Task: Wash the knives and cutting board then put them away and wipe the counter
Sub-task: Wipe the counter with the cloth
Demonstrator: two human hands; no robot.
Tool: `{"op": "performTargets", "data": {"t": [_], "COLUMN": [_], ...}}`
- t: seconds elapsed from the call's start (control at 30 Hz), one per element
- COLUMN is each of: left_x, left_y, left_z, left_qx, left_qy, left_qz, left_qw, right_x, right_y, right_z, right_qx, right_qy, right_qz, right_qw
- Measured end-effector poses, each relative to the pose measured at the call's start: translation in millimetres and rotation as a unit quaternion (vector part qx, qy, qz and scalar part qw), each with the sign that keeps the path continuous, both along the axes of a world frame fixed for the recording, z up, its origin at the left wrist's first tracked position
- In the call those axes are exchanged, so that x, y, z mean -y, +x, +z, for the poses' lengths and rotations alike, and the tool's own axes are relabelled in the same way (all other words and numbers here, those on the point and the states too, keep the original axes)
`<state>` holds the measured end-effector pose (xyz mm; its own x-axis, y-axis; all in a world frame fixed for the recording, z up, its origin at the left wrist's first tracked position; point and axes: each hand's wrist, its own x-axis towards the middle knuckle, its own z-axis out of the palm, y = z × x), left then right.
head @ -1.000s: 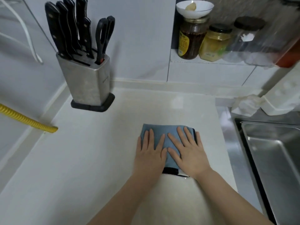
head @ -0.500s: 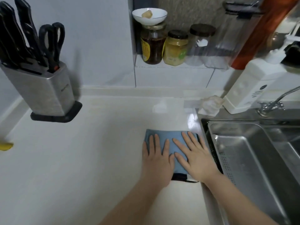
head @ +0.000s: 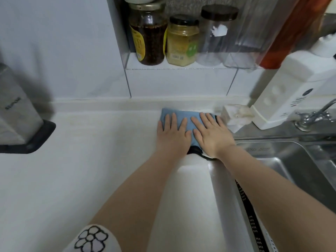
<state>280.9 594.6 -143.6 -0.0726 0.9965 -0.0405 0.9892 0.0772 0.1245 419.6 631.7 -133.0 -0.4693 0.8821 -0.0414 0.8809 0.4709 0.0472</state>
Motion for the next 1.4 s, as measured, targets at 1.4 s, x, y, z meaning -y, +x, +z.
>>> {"op": "performTargets", "data": {"t": [1.4], "left_x": [328], "left_y": [-141], "left_z": [17], "left_qx": [-0.047], "left_qy": [-0.090], "left_qz": [0.054], "left_qw": [0.993], "right_x": [286], "right_y": [-134], "right_z": [-2], "right_qx": [-0.075], "right_qy": [-0.020], "right_qz": [0.168], "right_qw": [0.983]}}
